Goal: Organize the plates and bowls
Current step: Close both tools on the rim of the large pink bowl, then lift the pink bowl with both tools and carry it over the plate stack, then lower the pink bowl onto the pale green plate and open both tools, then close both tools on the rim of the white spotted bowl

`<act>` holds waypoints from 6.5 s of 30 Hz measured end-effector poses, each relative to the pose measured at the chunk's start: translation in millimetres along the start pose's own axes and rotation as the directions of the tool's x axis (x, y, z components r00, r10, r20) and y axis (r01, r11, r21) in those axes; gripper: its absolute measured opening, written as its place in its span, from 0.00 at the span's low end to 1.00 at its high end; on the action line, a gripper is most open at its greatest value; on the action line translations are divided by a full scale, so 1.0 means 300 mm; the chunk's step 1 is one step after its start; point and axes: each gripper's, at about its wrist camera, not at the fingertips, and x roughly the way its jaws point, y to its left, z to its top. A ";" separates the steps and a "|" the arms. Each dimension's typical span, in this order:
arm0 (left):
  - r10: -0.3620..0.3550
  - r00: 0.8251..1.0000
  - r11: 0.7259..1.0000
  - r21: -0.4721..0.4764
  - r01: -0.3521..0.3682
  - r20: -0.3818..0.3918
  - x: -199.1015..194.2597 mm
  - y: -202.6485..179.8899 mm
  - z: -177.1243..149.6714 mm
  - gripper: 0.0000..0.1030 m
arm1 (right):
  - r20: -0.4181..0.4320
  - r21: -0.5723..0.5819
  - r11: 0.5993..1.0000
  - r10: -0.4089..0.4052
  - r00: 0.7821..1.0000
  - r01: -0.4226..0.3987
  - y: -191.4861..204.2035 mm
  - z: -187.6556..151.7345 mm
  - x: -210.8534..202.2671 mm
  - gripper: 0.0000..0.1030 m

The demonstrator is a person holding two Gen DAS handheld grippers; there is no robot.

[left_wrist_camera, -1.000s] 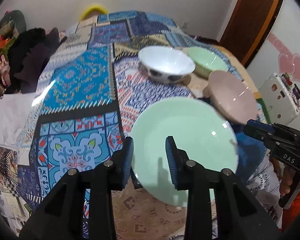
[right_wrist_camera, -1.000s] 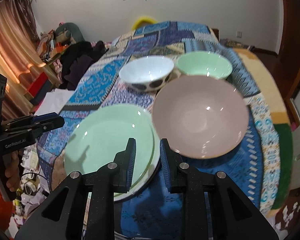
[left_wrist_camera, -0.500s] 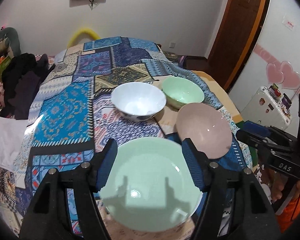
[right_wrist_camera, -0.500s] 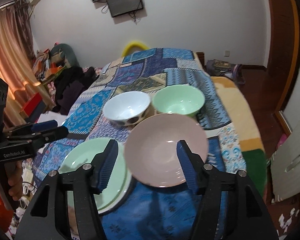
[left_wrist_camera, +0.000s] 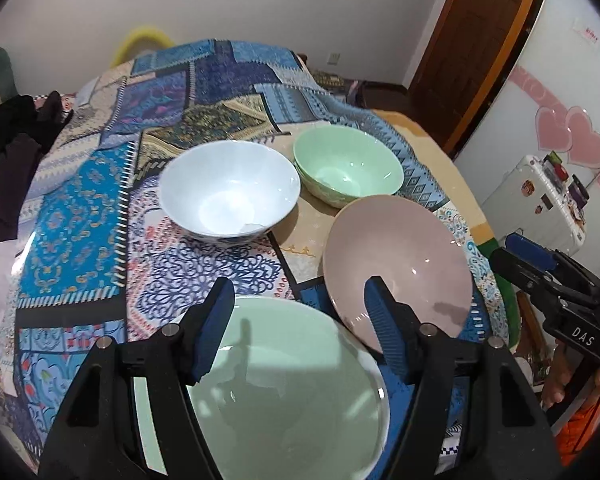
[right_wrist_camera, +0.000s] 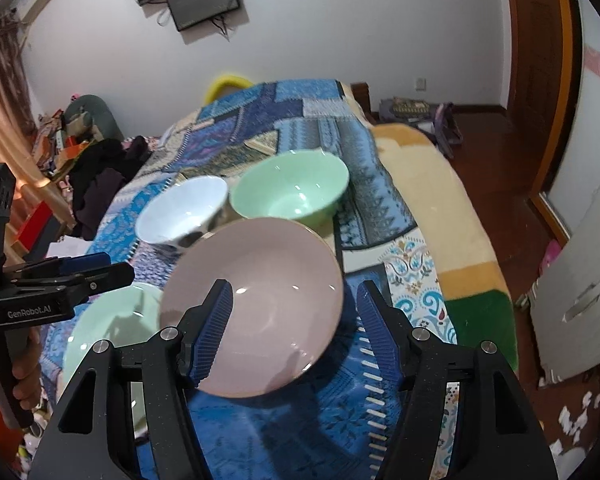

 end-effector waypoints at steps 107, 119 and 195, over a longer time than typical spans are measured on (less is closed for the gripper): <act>0.163 0.980 0.947 -0.295 -0.124 0.114 -0.575 0.666 -0.429 0.22 | -0.190 -0.273 0.910 0.268 0.944 -0.313 0.948 -0.139 0.132 0.20; 0.148 0.989 0.921 -0.369 -0.128 0.027 -0.472 0.798 -0.529 0.22 | -0.309 -0.278 0.910 0.220 0.925 -0.308 0.995 -0.217 0.260 0.20; 0.131 0.991 0.978 -0.169 -0.126 0.021 -0.156 0.424 0.070 0.65 | -0.043 -0.213 0.976 0.038 0.998 -0.046 0.391 0.192 0.290 0.51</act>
